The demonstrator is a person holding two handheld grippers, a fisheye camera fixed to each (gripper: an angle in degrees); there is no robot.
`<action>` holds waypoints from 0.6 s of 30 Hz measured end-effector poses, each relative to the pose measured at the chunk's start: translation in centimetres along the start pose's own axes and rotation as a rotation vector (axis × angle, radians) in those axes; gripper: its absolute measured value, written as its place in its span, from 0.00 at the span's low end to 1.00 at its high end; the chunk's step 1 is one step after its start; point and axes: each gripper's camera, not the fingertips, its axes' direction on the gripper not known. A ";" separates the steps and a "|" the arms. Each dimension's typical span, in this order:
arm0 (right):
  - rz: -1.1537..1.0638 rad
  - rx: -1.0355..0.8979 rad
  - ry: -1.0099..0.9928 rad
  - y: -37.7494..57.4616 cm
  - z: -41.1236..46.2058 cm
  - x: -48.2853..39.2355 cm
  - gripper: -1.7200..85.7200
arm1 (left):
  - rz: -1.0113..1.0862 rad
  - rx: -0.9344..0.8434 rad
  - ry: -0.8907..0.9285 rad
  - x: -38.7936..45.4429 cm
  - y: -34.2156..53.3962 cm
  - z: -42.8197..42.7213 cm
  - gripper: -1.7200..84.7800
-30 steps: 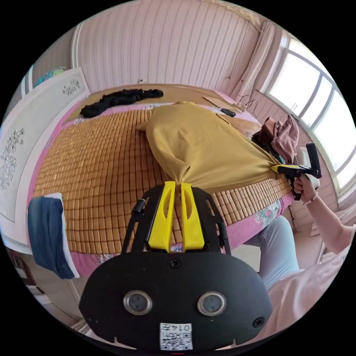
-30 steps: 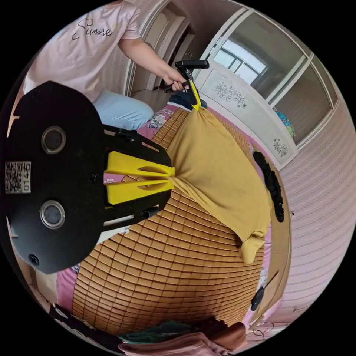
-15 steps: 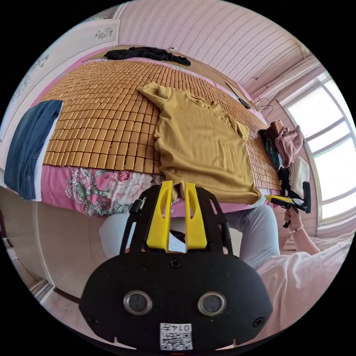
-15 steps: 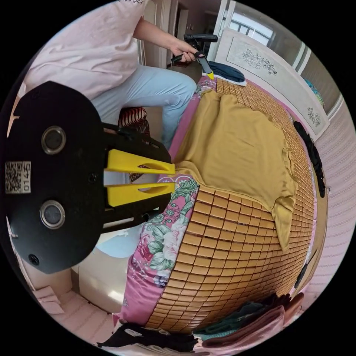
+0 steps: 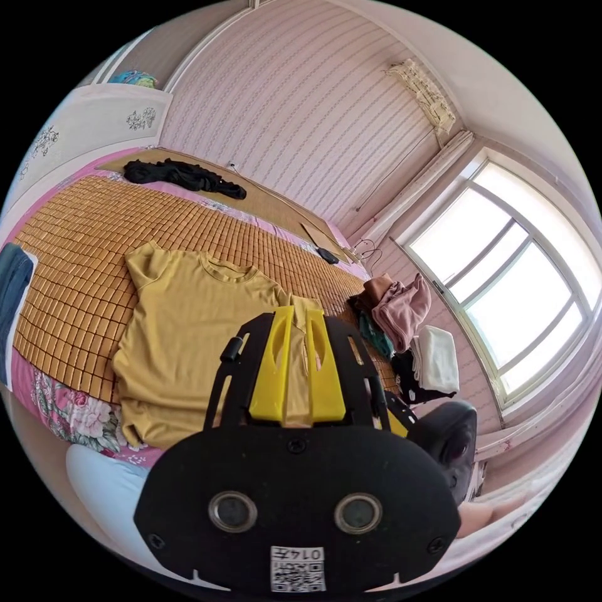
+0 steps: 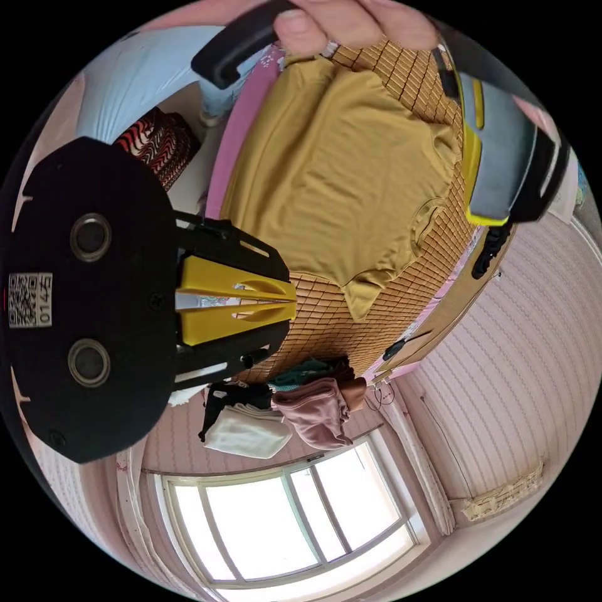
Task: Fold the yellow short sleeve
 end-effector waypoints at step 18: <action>0.163 0.150 -0.157 -1.3 6.8 -4.0 0.01 | 0.066 0.191 -0.063 0.1 3.4 -4.7 0.01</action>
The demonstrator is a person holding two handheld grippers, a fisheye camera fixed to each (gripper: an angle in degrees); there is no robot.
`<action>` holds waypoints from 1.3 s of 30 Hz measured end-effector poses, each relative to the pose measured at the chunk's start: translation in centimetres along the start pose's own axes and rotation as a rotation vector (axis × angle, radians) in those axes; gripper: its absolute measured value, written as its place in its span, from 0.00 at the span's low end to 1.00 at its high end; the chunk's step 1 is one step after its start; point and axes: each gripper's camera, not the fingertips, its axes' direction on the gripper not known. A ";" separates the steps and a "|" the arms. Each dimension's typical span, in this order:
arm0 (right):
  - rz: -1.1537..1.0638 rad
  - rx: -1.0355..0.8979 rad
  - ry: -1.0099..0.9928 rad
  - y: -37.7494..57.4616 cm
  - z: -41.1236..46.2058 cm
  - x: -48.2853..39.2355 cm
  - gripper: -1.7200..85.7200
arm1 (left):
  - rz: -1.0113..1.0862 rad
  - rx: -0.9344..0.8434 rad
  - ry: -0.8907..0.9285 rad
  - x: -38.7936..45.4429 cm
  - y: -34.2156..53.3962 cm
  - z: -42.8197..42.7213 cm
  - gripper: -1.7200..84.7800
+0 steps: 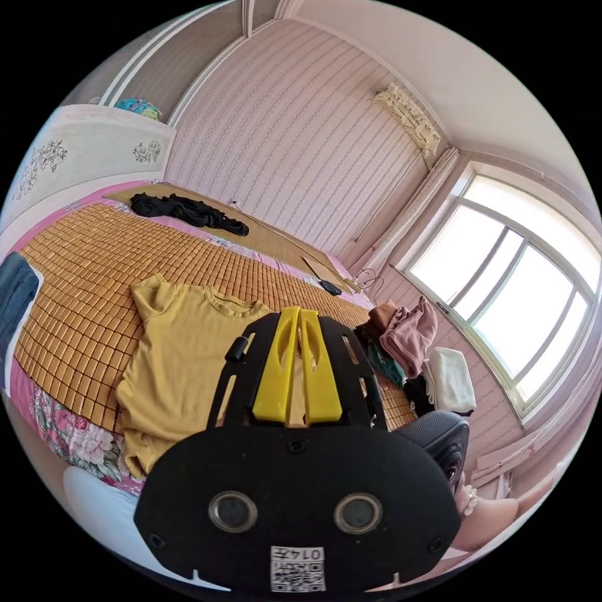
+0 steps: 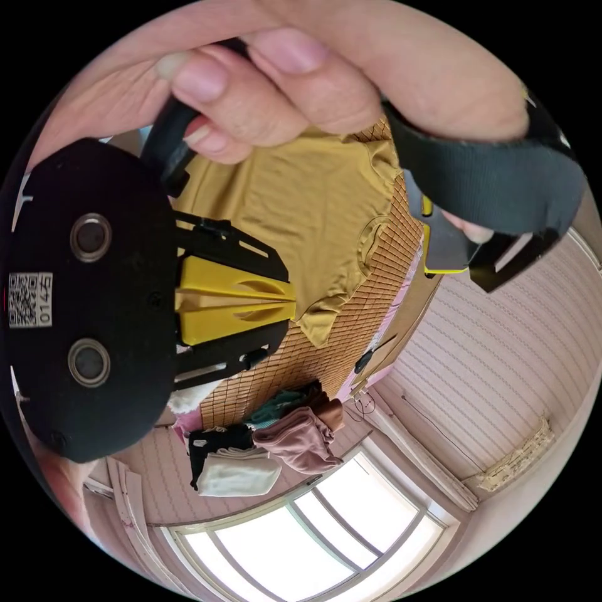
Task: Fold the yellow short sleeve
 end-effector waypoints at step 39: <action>-0.034 -0.451 -0.259 -1.3 15.0 11.8 0.01 | 0.239 -0.889 -0.245 -13.5 10.8 7.8 0.07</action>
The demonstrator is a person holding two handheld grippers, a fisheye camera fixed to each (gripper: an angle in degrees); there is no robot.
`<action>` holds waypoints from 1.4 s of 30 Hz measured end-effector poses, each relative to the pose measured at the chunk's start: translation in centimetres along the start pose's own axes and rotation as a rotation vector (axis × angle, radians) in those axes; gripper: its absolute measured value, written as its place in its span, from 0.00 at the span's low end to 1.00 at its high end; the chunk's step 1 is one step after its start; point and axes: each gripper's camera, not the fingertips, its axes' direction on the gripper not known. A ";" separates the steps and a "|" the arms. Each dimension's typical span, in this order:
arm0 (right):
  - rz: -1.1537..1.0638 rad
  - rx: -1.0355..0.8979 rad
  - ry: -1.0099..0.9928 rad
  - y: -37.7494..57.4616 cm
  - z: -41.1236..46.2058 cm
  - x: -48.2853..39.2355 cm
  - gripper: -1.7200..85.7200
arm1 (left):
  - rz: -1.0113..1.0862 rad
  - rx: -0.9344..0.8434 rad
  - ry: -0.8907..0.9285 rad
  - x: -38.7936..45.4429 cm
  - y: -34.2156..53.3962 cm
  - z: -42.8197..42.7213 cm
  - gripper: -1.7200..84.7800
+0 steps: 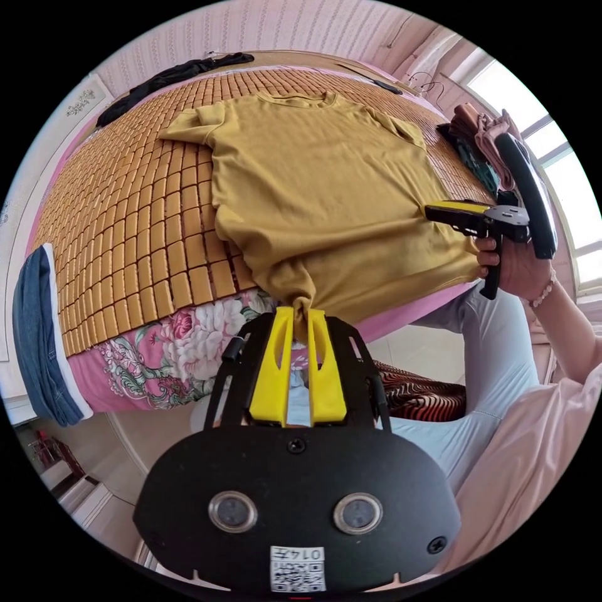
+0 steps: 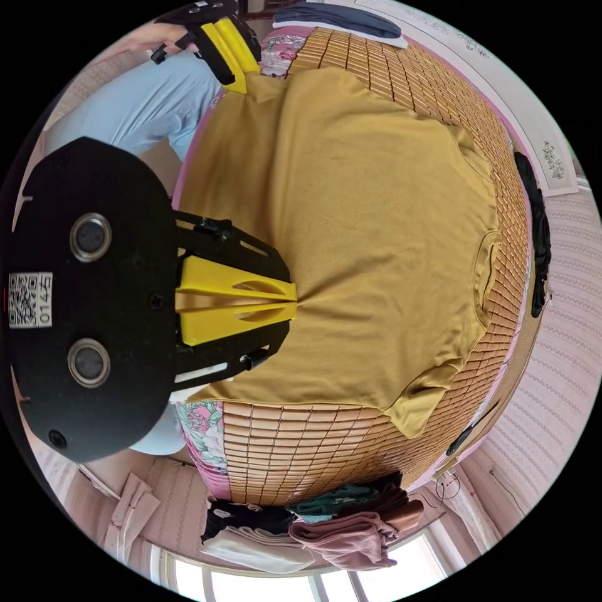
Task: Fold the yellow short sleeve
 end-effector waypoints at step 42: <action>-0.083 0.007 -0.442 12.6 -15.9 22.5 0.15 | 0.076 -0.155 0.069 -2.8 -1.4 -1.6 0.10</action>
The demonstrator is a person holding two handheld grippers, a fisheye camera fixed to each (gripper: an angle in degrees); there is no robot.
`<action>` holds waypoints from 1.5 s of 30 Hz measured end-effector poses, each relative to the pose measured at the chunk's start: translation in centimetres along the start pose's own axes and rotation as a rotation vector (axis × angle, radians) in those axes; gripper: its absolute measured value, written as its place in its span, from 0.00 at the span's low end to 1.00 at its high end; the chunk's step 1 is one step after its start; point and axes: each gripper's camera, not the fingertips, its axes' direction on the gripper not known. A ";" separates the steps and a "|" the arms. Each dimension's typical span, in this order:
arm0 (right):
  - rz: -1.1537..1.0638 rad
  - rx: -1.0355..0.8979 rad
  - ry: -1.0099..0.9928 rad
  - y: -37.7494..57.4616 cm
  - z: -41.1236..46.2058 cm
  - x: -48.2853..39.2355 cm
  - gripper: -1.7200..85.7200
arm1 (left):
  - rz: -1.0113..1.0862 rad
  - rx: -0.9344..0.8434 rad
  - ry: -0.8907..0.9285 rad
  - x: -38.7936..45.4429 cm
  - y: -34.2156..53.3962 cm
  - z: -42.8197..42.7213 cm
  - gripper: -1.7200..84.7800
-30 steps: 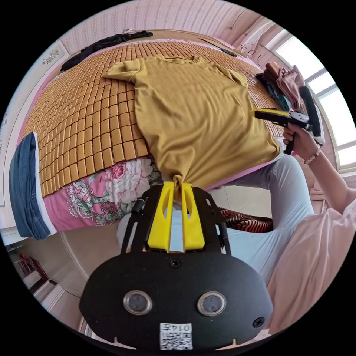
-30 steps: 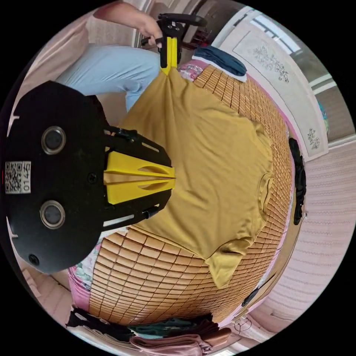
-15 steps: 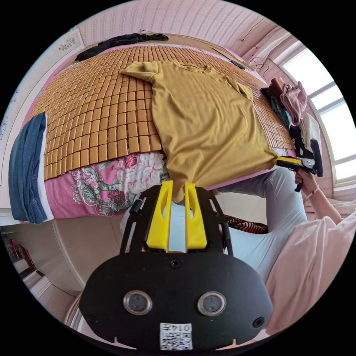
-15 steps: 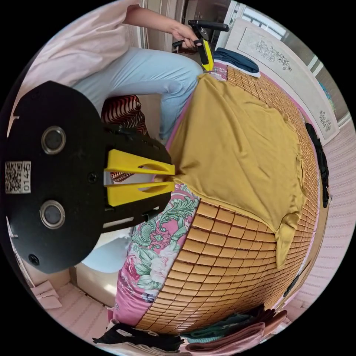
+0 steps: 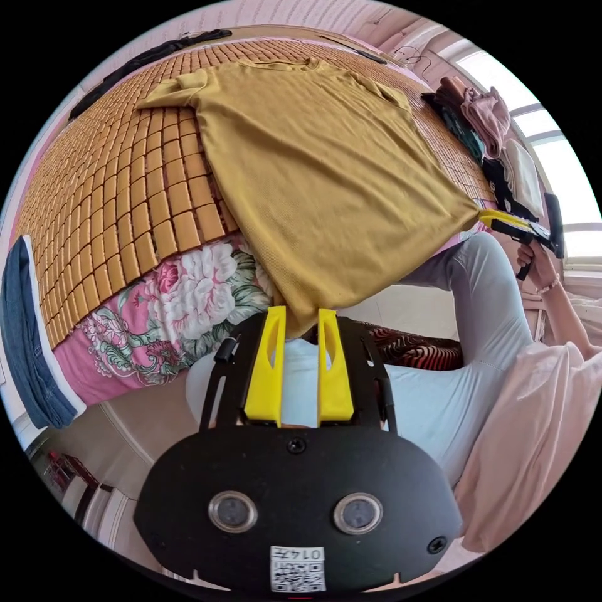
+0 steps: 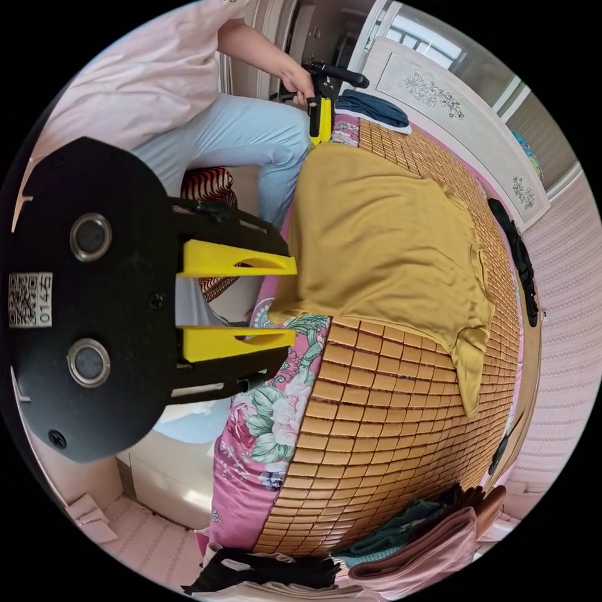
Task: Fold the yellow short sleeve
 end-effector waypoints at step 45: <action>-0.096 0.204 -0.239 10.4 -23.8 -11.0 0.01 | -0.075 0.586 0.260 -2.0 14.7 -23.1 0.01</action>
